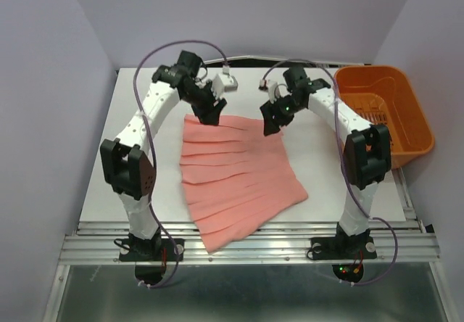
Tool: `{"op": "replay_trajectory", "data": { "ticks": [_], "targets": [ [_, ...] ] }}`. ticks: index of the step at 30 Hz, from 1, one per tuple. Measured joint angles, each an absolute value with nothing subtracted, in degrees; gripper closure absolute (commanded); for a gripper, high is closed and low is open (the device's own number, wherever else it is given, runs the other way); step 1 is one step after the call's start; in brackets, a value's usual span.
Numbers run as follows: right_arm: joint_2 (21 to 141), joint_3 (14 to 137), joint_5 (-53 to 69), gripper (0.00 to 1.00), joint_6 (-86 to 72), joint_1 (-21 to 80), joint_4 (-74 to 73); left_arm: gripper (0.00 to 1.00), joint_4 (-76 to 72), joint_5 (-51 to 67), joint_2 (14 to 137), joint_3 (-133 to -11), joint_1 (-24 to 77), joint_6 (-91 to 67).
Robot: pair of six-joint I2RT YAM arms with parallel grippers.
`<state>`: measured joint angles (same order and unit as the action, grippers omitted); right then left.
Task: Fold and stack the skirts
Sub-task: Fold the skirt
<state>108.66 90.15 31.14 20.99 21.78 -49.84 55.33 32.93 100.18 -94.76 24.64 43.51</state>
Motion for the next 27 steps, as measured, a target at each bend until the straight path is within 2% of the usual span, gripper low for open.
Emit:
{"op": "replay_trajectory", "data": {
  "ticks": [1,4,9,16,27],
  "targets": [
    [110.7,95.3,31.2,0.31,21.1,20.2,-50.2,0.4,57.0,33.8,104.4,-104.7,21.4,44.1],
    [117.7,109.7,31.3,0.32,21.5,16.5,-50.3,0.4,57.4,35.2,112.6,-119.7,16.2,44.4],
    [128.3,124.2,29.2,0.33,20.8,12.7,-50.3,0.41,55.5,34.2,126.4,-132.2,9.9,40.8],
    [137.3,128.1,27.6,0.32,21.3,11.6,-49.4,0.42,51.5,31.1,136.8,-131.5,7.9,38.0],
    [140.7,126.7,34.0,0.33,28.3,11.7,-55.7,0.4,50.5,29.6,137.1,-122.2,6.3,40.1]
  ]
}}
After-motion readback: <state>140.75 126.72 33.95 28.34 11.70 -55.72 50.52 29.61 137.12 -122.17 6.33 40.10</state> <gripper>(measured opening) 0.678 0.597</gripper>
